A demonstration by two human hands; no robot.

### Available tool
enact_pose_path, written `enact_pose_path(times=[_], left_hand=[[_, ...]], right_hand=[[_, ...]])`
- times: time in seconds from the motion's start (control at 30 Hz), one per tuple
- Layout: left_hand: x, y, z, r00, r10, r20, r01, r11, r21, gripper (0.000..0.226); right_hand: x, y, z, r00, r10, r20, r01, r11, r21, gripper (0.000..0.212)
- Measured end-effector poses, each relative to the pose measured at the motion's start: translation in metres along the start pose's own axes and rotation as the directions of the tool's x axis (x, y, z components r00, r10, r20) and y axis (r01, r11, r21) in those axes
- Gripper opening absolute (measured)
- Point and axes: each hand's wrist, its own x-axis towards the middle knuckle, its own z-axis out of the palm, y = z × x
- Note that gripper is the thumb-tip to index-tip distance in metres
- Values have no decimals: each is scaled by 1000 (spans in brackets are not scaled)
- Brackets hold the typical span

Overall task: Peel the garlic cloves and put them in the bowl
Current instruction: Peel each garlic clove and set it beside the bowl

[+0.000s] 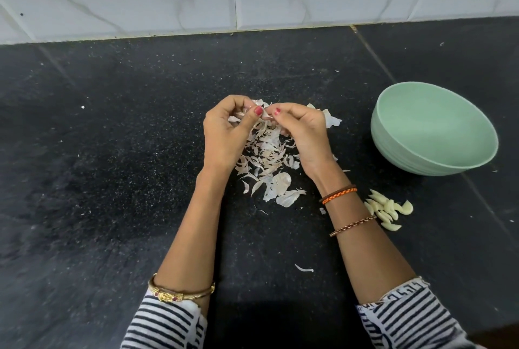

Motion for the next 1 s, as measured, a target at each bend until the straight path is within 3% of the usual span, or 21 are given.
enact_pose_path(times=[0.37, 0.87, 1.0], left_hand=[[-1, 1, 7, 984, -6, 179, 12, 1000, -29, 8], [-5, -1, 11, 996, 12, 87, -27, 984, 175, 20], [-6, -1, 15, 998, 38, 44, -44, 990, 137, 16]], right_hand=[[2, 6, -4, 1000, -6, 19, 6, 1000, 17, 15], [4, 0, -3, 982, 148, 119, -168, 969, 181, 15], [5, -1, -1, 980, 197, 42, -199, 916, 350, 19]])
